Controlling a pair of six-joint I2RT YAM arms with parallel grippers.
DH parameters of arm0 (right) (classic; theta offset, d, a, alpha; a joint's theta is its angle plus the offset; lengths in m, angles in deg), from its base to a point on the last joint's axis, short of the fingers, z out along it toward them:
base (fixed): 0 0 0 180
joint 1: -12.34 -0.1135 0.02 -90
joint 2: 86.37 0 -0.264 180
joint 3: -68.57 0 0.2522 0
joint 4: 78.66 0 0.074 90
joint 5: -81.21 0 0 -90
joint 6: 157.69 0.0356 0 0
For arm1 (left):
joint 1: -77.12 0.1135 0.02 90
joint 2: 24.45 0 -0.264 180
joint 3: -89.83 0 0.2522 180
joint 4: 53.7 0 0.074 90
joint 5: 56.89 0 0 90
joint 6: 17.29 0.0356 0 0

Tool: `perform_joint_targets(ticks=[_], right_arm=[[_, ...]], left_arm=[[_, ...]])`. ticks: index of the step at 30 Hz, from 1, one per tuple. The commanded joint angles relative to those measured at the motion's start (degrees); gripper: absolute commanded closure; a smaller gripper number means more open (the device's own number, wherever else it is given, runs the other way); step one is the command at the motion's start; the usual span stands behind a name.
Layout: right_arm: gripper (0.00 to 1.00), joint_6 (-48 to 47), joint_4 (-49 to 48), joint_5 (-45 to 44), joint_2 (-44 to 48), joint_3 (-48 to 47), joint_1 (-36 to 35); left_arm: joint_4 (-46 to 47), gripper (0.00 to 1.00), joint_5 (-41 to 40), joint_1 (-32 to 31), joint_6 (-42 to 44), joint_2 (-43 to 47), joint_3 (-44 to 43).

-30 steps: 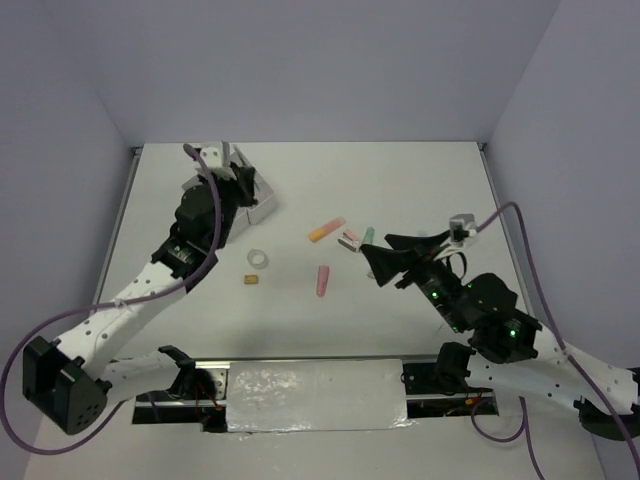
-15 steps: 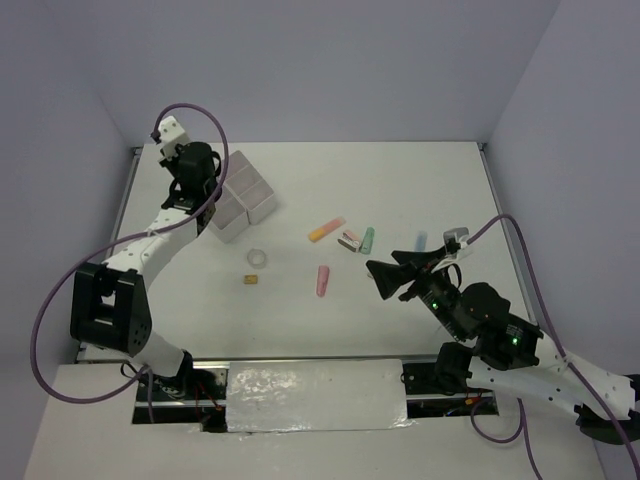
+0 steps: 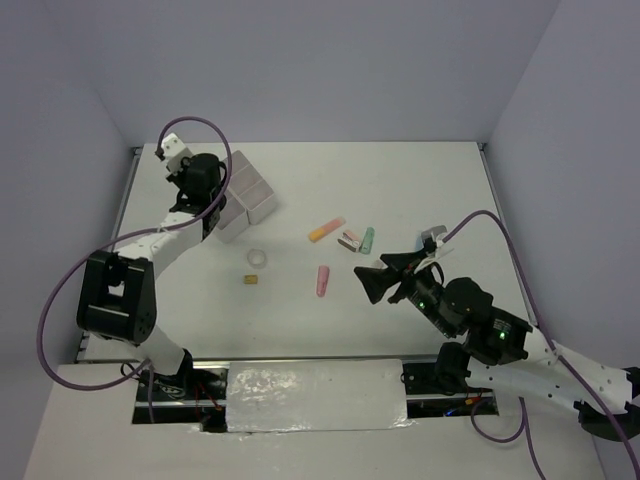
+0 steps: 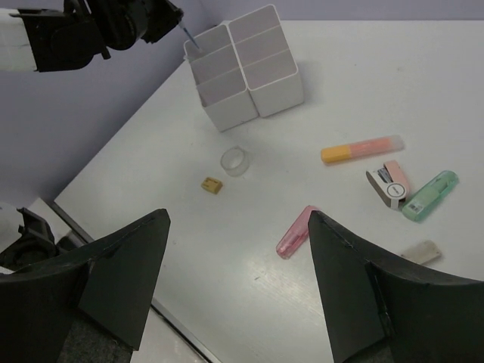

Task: Sort the stationery into containers
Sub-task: Place the pen in the storage box.

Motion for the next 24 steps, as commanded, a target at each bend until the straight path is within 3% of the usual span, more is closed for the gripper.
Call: perform_joint_targets(ticks=[1,13,17,18,24], right_arm=[[0.18,-1.7,-2.8,2.1,-0.6,-0.5,0.2],[0.18,-2.3,-4.8,4.1,-4.3,-0.2,0.2],[0.18,-2.2,-5.2,4.6,-4.8,-0.2,0.2],[0.18,-2.2,-5.3,4.7,-4.9,-0.2,0.2],[0.18,-1.9,-5.2,5.0,-4.9,-0.1,0.2]], left_arm=[[2.7,1.0,-1.3,0.8,-3.8,-1.7,-0.4],[2.6,0.96,1.1,2.3,-6.7,-5.2,-0.4],[0.6,0.79,2.1,2.3,-8.6,-5.7,-0.9],[0.6,0.7,2.2,2.3,-8.8,-5.7,-0.9],[-1.4,0.36,3.1,2.3,-9.5,-3.7,-1.1]])
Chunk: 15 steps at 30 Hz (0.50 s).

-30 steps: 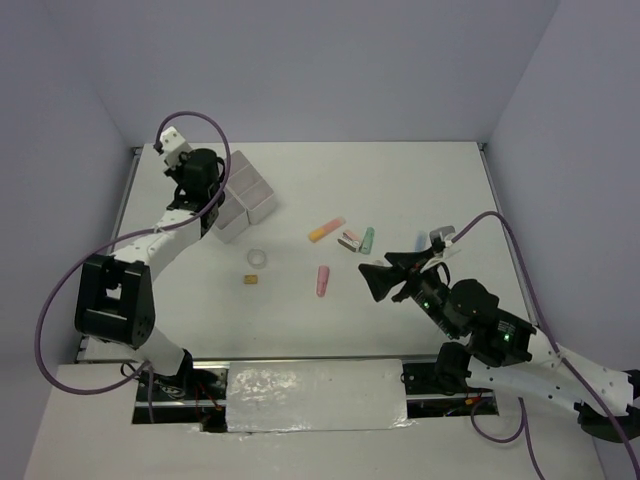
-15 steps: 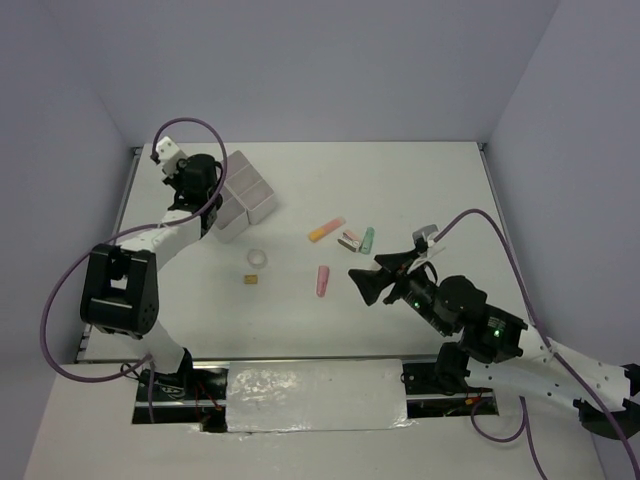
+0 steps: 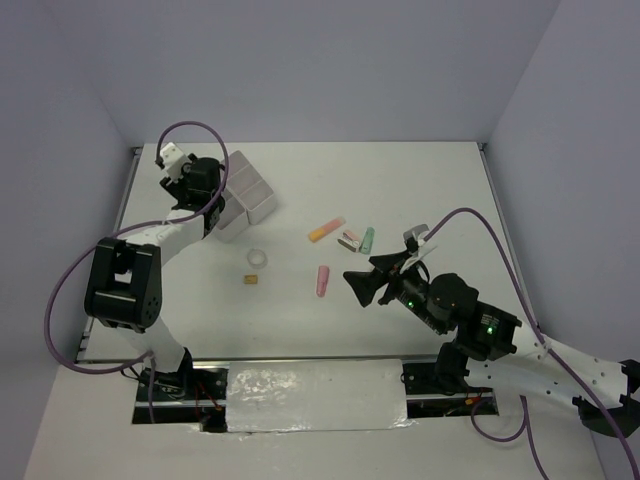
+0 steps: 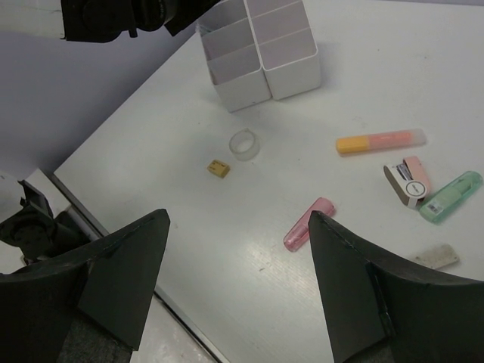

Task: Sort the stationery into containers
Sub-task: Place the pen in the storage box.

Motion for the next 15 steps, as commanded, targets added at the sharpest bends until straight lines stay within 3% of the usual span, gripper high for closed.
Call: perform_joint_targets(ticks=[1,7,10,12,15], right_arm=[[0.18,-0.4,-3.2,0.6,-0.1,-0.1,0.1],[0.18,0.7,-3.2,1.3,-1.7,-0.2,0.1],[0.17,1.6,-3.4,1.7,-2.9,0.0,0.2],[0.15,2.2,-2.3,1.4,-5.4,-0.8,0.3],[0.15,3.5,-1.8,2.6,-9.3,-1.9,0.4]], left_arm=[[-0.3,0.26,0.7,0.1,-1.7,2.2,-1.3],[-4.6,0.03,4.0,-0.3,-2.6,7.2,-3.6],[-10.0,0.01,5.7,-0.8,-2.3,10.2,-6.5],[-22.1,0.01,8.4,-0.8,-5.0,12.2,-11.6],[-32.3,0.01,14.4,-0.8,-8.5,16.3,-16.1]])
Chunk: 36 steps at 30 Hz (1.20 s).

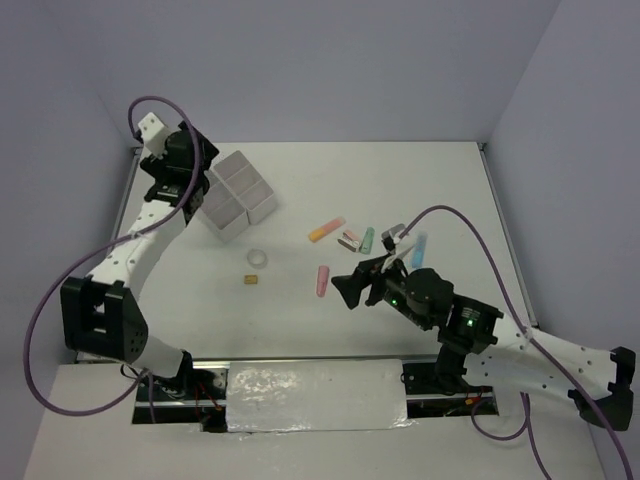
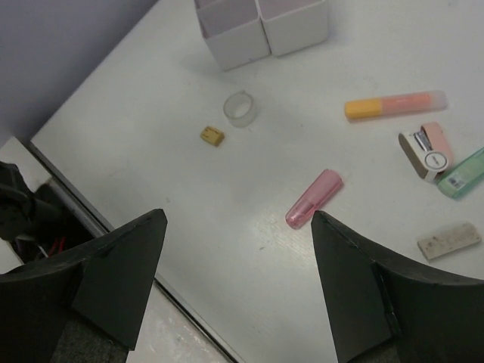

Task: Sort the stationery into containers
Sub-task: Place the pen in the storage box, then pick up the stationery from the center of the board.

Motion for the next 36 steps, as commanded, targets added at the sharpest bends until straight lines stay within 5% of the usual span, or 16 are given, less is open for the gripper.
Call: perform_joint_targets(ticks=[1,4,9,12,13,16,18,28,36], right_arm=[[0.15,2.2,-1.2,2.0,-3.6,-2.0,0.4],[0.0,4.5,-0.7,2.9,-6.9,-3.0,0.9],[0.01,8.1,4.6,5.0,-21.1,-10.6,1.8],[0.08,9.8,6.2,7.2,-31.4,-17.6,2.0],[0.22,10.3,6.6,7.6,-34.3,-19.7,2.0],[0.45,11.1,9.3,8.6,-47.0,-30.0,2.9],[0.46,11.1,12.5,9.0,-60.1,-42.2,4.0],[0.5,11.1,22.8,6.5,-85.8,-69.0,7.3],[0.5,10.0,21.5,9.3,-89.6,-69.0,9.9]], left_arm=[[-16.0,0.01,8.0,-0.3,-3.5,8.5,-4.7],[-24.3,0.01,15.3,-0.2,-2.2,12.9,-3.1],[-32.2,0.01,25.4,-0.2,5.6,24.8,4.8],[-34.8,0.01,29.8,-0.2,13.4,31.6,9.2],[-34.8,0.01,30.6,-0.3,17.5,35.0,11.5],[-32.6,0.01,28.2,-0.2,18.8,41.8,18.8],[-31.2,0.01,27.5,-0.3,18.0,45.3,21.0],[-30.5,0.01,27.3,0.2,18.4,47.9,21.2],[-30.5,0.01,28.1,0.4,18.6,47.5,20.9]])
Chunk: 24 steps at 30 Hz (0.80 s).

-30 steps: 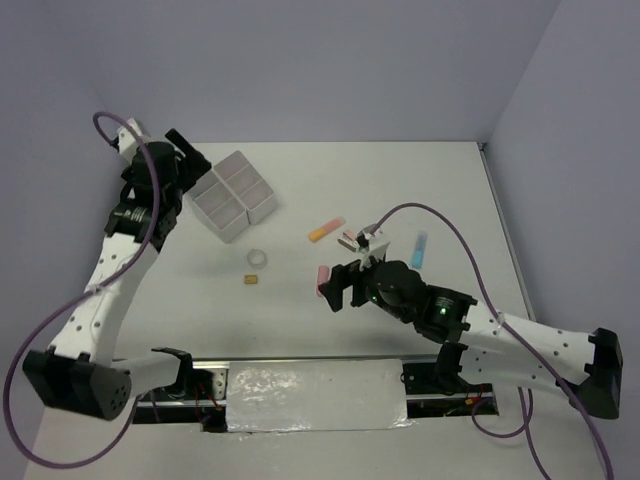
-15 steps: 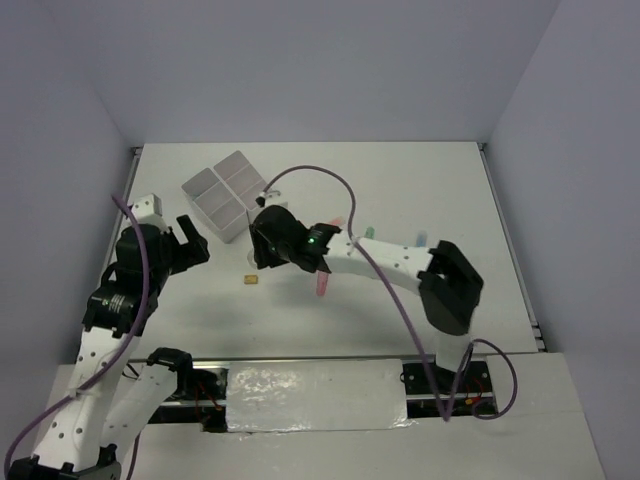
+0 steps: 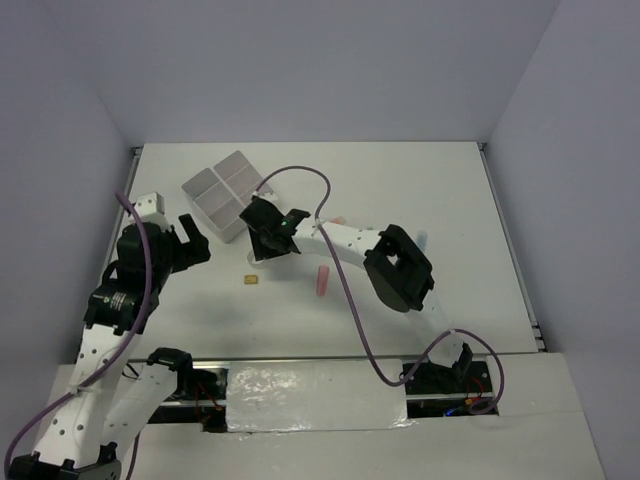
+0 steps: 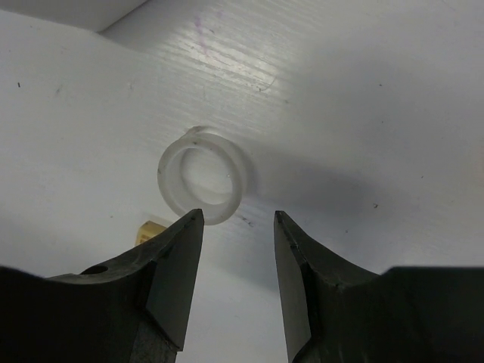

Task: Sort the stationery into containers
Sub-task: Pick up the stationery from the center of the board.

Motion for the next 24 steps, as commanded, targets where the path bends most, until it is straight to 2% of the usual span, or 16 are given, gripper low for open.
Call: perform_joint_targets(ticks=[1,8,13,14,15,17,18,20,24], right_arm=[[0.5,-0.8,-0.8,1.0,-1.6,-1.9,1.2],[0.5,-1.2,-2.4,4.8,-4.6,-3.5,1.2],[0.57,-0.7,0.0,2.7,-6.9,-5.8,1.4],[0.6,-0.4,0.3,2.7,-7.4,-6.1,1.6],[0.72,-0.1,0.8,3.2,-8.0,-6.4,1.9],[0.87,0.4,0.5,3.5,-7.8,-6.0,1.9],[1.0,0.8,0.3,3.3,-6.7,-4.3,1.9],[1.0,1.9,-3.2,3.6,-4.1,-0.8,2.1],[1.0,5.1,-12.9,2.4,7.8,12.4,2.6]], left_arm=[[2.1,0.01,0.6,0.4,1.5,1.6,-1.1],[2.4,0.01,1.6,0.4,1.6,1.5,-1.0],[2.5,0.01,2.0,0.4,1.7,1.5,-0.8],[2.7,0.0,2.3,0.4,1.8,1.5,-0.8],[2.8,0.01,2.3,0.4,1.9,1.6,-0.8],[2.8,0.01,2.7,0.4,1.9,1.6,-0.7],[2.9,0.01,3.2,0.4,1.8,1.4,-0.6],[3.3,0.01,4.8,0.4,1.5,0.9,-0.4],[4.9,0.01,16.0,0.4,-1.3,-2.3,0.3]])
